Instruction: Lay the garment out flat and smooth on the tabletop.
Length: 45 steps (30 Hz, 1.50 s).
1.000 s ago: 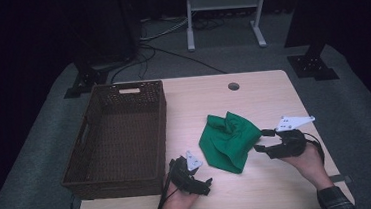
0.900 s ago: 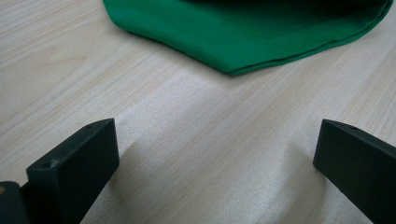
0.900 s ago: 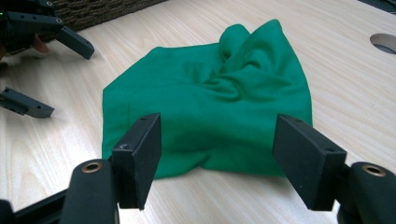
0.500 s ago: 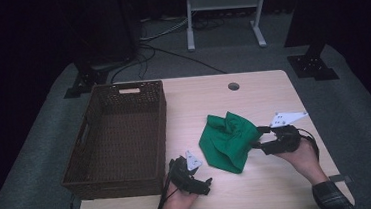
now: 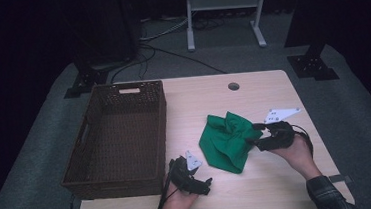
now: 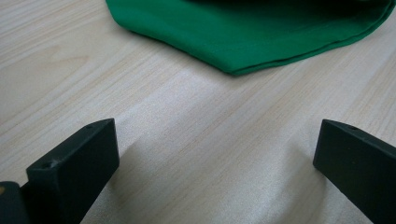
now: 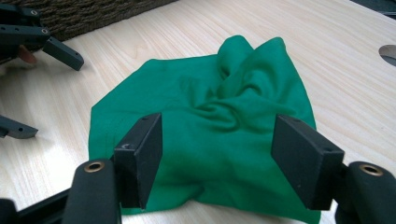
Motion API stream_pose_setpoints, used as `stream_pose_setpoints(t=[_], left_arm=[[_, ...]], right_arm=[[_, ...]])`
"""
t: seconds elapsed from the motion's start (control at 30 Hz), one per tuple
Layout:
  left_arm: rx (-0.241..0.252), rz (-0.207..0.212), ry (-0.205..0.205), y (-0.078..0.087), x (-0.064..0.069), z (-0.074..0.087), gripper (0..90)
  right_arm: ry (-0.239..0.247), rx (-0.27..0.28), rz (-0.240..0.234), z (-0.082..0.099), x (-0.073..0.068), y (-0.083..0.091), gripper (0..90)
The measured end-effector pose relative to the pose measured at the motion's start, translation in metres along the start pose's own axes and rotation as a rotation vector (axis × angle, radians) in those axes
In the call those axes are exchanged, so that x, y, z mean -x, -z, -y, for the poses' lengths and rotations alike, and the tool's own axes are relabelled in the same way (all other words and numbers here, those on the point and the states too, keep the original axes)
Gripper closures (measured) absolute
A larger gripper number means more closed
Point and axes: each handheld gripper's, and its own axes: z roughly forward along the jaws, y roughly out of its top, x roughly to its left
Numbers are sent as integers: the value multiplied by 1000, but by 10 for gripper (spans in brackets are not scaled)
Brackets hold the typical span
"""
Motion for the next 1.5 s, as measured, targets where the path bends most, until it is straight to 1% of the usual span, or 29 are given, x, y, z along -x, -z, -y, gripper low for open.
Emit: stream_pose_setpoints(t=[0.27,0.87,1.5], left_arm=[[2,0,1,0,0,0,0],[0,0,0,0,0,0,0],[-1,0,0,0,0,0,0]], right_arm=[[7,3,-10,-8,-1,-6,341],[25,-14,-23,-24,-3,-21,345],[35,-35,-35,-34,-4,-36,345]])
